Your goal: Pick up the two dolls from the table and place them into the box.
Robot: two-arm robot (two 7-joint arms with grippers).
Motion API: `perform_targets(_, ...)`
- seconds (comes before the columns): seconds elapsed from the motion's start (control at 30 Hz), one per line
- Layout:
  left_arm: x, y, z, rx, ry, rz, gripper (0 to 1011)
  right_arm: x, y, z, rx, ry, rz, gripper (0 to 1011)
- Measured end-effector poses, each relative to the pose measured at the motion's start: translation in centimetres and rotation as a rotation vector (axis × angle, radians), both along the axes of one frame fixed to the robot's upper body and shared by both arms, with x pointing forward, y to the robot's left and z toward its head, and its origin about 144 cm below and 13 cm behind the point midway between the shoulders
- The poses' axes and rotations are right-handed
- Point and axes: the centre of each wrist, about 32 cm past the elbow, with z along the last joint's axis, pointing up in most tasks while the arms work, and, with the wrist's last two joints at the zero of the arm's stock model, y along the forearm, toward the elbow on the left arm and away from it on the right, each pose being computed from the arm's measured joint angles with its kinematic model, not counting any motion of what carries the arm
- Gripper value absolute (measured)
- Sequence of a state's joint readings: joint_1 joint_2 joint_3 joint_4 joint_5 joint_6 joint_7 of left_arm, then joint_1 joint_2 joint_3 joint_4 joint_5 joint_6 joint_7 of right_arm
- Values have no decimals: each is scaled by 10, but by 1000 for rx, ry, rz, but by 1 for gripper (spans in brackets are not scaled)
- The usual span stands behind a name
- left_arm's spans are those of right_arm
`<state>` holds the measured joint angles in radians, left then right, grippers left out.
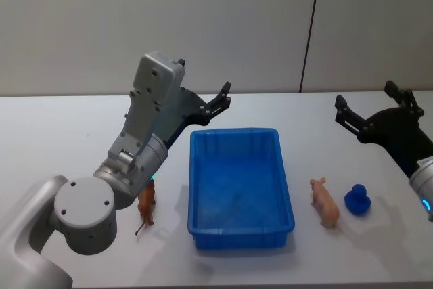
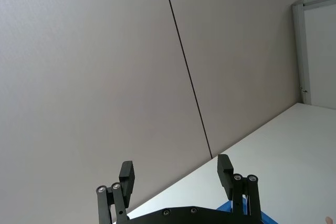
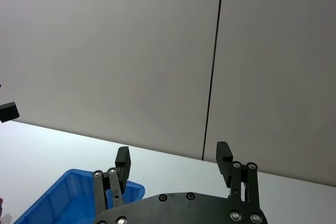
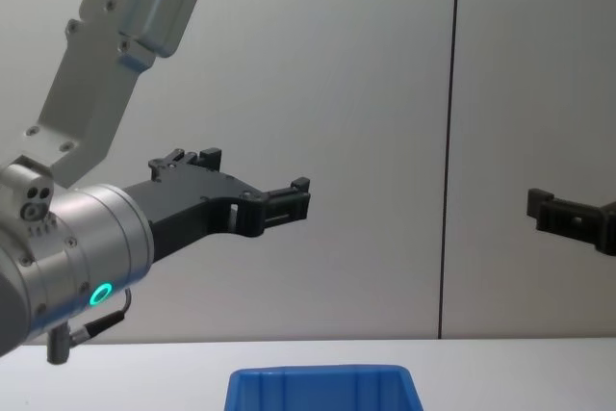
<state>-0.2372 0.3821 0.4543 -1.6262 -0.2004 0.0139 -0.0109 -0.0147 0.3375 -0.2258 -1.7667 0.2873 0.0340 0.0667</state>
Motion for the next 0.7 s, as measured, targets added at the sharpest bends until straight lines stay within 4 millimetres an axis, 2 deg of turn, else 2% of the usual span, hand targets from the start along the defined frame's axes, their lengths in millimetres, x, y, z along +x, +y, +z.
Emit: perform_targets(0.7, 0, 0, 0, 0, 0, 0, 1001, 0, 0, 0, 0, 0, 0, 1001)
